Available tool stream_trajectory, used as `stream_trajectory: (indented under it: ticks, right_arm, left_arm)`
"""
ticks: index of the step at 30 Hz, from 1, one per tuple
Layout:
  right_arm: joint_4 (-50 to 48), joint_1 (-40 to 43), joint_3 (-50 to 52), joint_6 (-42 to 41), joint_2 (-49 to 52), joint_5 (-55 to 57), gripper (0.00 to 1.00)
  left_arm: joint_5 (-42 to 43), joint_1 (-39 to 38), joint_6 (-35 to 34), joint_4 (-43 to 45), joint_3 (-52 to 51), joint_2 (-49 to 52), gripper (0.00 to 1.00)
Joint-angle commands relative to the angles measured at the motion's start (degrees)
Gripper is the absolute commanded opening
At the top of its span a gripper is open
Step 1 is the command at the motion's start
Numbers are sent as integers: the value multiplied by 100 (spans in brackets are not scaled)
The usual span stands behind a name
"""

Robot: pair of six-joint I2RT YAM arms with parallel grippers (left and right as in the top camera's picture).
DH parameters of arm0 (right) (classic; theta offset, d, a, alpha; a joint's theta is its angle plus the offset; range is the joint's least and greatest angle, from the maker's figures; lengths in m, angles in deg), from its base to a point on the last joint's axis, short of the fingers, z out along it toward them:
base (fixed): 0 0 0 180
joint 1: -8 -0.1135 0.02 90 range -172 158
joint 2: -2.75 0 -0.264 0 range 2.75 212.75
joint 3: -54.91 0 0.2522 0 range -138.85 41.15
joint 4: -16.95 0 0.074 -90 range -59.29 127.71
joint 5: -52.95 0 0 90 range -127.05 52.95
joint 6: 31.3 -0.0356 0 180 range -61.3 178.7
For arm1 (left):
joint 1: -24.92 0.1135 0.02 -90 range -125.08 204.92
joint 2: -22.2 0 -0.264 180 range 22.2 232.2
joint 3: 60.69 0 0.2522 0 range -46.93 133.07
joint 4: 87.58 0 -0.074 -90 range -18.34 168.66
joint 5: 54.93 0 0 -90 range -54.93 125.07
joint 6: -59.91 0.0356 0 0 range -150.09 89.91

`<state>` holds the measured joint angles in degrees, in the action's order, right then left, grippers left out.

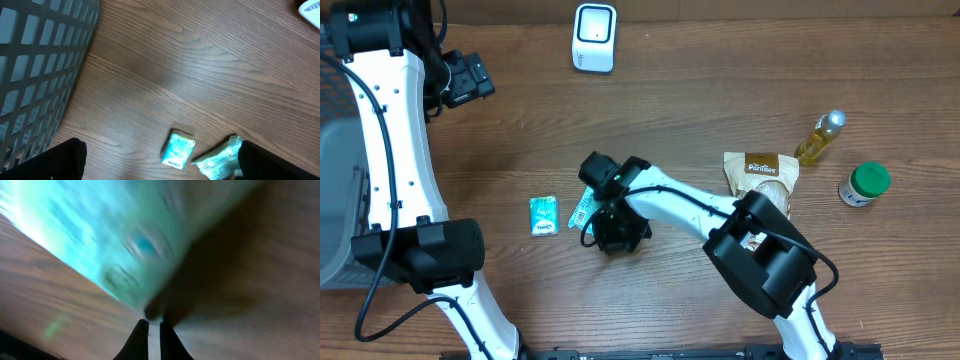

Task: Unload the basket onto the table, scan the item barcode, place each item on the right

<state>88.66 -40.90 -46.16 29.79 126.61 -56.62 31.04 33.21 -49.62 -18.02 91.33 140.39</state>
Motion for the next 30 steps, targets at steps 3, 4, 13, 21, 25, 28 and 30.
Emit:
stream_trajectory:
  ticks: [3,4,13,21,25,28,30]
  right_arm:
    - [874,337,-667,-66,22,772,8]
    - [1016,422,-826,-66,4,883,9]
    - [597,1134,-1117,-17,-7,931,68]
    - [35,1220,-1091,645,-7,140,60]
    - [-4,1261,-1051,647,-7,-55,56]
    - [-225,1261,-925,645,-7,-114,57]
    - [-396,1261,-809,643,-7,-114,56]
  left_arm:
    - [48,-7,24,-11,-22,-131,100]
    - [50,-7,24,-11,-22,-131,100]
    - [48,-7,24,-11,-22,-131,100]
    - [50,-7,24,-11,-22,-131,100]
    - [48,-7,24,-11,-22,-131,100]
    - [50,-7,24,-11,-22,-131,100]
    - [48,-7,24,-11,-22,-131,100]
